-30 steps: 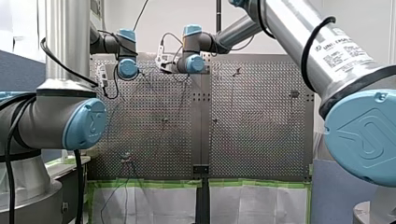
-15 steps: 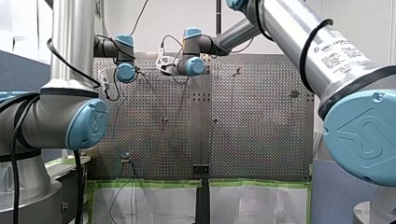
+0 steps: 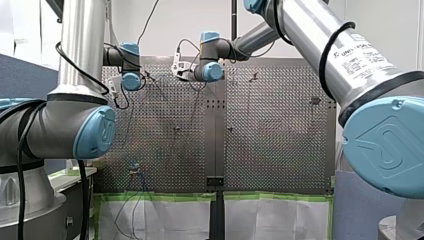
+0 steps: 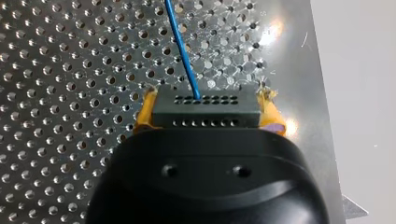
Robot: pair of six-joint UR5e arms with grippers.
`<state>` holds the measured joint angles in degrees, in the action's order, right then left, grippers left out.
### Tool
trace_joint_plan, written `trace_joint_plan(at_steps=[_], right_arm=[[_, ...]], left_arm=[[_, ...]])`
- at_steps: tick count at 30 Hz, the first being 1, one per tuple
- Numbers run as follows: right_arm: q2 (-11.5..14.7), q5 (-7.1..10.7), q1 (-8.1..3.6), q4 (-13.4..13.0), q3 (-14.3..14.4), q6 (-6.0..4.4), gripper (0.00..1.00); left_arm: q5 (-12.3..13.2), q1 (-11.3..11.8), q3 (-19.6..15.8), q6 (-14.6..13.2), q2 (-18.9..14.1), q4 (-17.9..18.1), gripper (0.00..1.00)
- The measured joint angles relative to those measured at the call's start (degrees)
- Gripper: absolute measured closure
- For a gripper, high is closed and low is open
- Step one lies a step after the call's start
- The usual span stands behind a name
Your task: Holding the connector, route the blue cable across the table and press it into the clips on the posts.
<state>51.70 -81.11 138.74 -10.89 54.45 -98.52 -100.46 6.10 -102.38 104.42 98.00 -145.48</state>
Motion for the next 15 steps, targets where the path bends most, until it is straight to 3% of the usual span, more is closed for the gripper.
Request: trace_joint_plan(at_steps=[9,10,11,13,14,15], right_arm=[[0.0,0.18,-0.08,0.0,0.0,0.31,1.00],[0.0,0.20,-0.08,0.0,0.0,0.34,1.00],[0.0,0.21,-0.08,0.0,0.0,0.38,1.00],[0.0,0.22,-0.09,0.1,0.0,0.44,1.00],[0.0,0.23,-0.09,0.1,0.0,0.47,1.00],[0.0,0.23,-0.09,0.1,0.0,0.50,1.00]], left_arm=[[0.1,0.6,0.2,0.8,0.0,0.0,0.98],[0.1,0.6,0.2,0.8,0.0,-0.1,0.89],[0.1,0.6,0.2,0.8,0.0,-0.2,0.89],[0.1,0.5,0.2,0.8,0.0,-0.5,0.63],[0.1,0.4,0.2,0.8,0.0,-0.6,0.63],[0.1,0.3,0.1,0.8,0.0,-0.8,0.47]])
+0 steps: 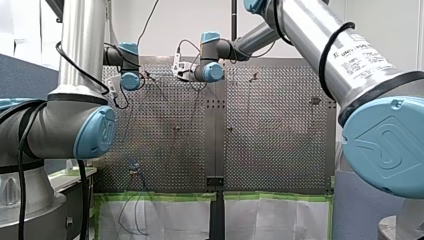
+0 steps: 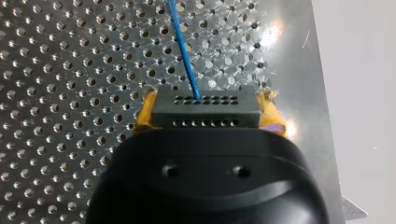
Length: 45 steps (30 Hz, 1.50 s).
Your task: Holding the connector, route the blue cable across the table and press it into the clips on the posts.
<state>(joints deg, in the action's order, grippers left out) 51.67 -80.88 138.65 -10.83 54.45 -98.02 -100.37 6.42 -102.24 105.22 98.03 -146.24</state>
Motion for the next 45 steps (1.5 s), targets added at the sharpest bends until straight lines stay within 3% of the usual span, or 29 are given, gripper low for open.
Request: trace_joint_plan(at_steps=[1,2,3,4,6,13,19,24,31,38,45], right_arm=[[0.0,0.00,0.01,0.0,0.0,0.03,1.00],[0.0,0.00,0.02,0.0,0.0,0.10,1.00],[0.0,0.00,0.04,0.0,0.0,0.15,1.00],[0.0,0.00,0.05,0.0,0.0,0.18,1.00],[0.0,0.01,0.06,0.0,0.0,0.23,1.00],[0.1,-0.81,0.04,0.2,-0.1,0.27,1.00],[0.1,-2.92,0.03,0.3,-0.1,0.48,1.00],[0.1,-4.78,0.22,0.5,-0.1,0.86,1.00],[0.1,-5.61,0.50,0.9,-0.1,1.45,1.00],[0.2,-5.73,0.57,1.4,-0.1,1.99,1.00],[0.2,-5.79,0.16,1.4,-0.1,2.03,1.00]], left_arm=[[0.0,-0.1,0.0,0.0,0.0,-0.3,0.37],[0.0,-0.2,0.0,-0.1,0.0,-0.6,0.37],[0.0,-0.3,0.0,-0.1,0.0,-1.0,0.24],[0.0,-0.4,0.0,-0.1,0.0,-1.6,0.04],[-0.1,-0.5,0.0,-0.1,0.0,-2.4,0.00],[-2.9,-1.1,-1.3,-0.1,-0.4,-6.3,0.00],[-4.8,-1.4,-4.0,0.2,-2.9,-9.4,0.00],[-3.5,-1.6,-6.1,1.5,-4.9,-9.3,0.00],[-0.1,-2.2,-9.5,3.8,-8.3,-8.9,0.00],[1.6,-3.3,-13.1,3.3,-12.0,-12.3,0.00],[1.9,-4.3,-14.0,1.0,-15.2,-13.5,0.00]])
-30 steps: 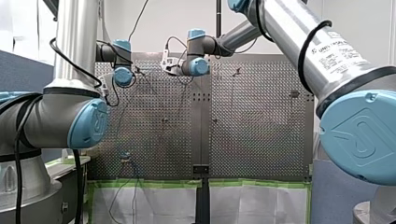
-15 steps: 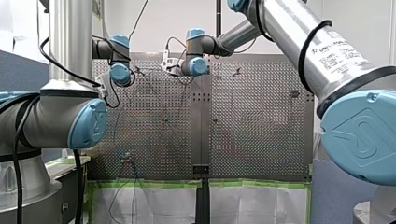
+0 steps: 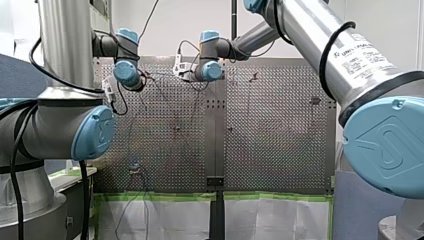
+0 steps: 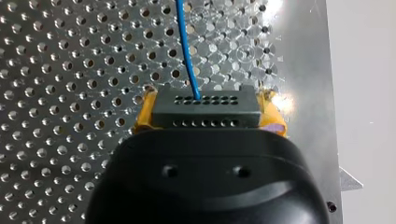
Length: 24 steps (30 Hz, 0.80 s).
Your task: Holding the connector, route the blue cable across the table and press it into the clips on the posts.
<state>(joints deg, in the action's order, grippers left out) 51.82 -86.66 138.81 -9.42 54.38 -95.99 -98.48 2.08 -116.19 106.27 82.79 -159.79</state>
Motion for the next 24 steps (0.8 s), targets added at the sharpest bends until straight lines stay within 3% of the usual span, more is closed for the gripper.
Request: trace_joint_plan(at_steps=[7,16,24], right_arm=[[0.0,-0.04,-0.49,0.0,-0.1,0.00,1.00],[0.0,-0.09,-0.82,0.0,-0.1,0.00,1.00],[0.0,-0.10,-0.86,-0.1,-0.1,0.00,1.00]], left_arm=[[1.9,-1.0,0.2,-2.9,-2.7,2.7,0.00],[5.3,-3.0,2.0,-4.3,-1.2,3.4,0.00],[5.5,-4.5,3.9,-4.6,-0.4,3.2,0.00]])
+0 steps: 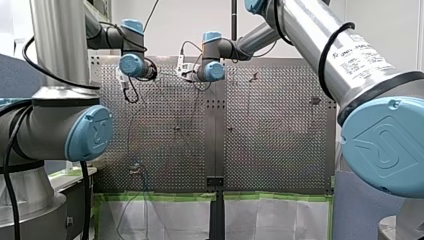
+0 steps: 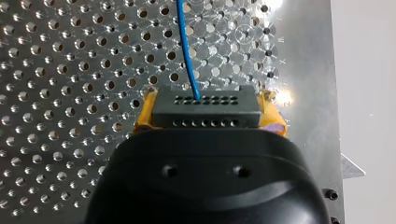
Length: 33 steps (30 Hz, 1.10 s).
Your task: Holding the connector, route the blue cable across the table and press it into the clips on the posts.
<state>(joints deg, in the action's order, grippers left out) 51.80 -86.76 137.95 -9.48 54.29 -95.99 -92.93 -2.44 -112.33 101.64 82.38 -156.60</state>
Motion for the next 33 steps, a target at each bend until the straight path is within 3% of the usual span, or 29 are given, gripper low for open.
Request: trace_joint_plan(at_steps=[6,13,25,33], right_arm=[[0.0,0.00,0.00,0.0,0.0,0.00,1.00],[0.0,0.06,-0.08,0.0,0.0,0.00,1.00],[0.0,0.09,-0.10,0.0,0.0,0.00,1.00],[0.0,0.12,-0.10,0.1,0.0,0.00,1.00]], left_arm=[[-0.8,-1.1,2.6,-0.2,1.3,-0.7,0.00],[-2.5,-2.4,6.4,-2.5,4.9,-3.6,0.00],[-4.2,-3.7,9.9,-3.2,9.0,-2.9,0.00],[-6.7,-4.5,11.9,-5.6,12.0,-2.5,0.00]])
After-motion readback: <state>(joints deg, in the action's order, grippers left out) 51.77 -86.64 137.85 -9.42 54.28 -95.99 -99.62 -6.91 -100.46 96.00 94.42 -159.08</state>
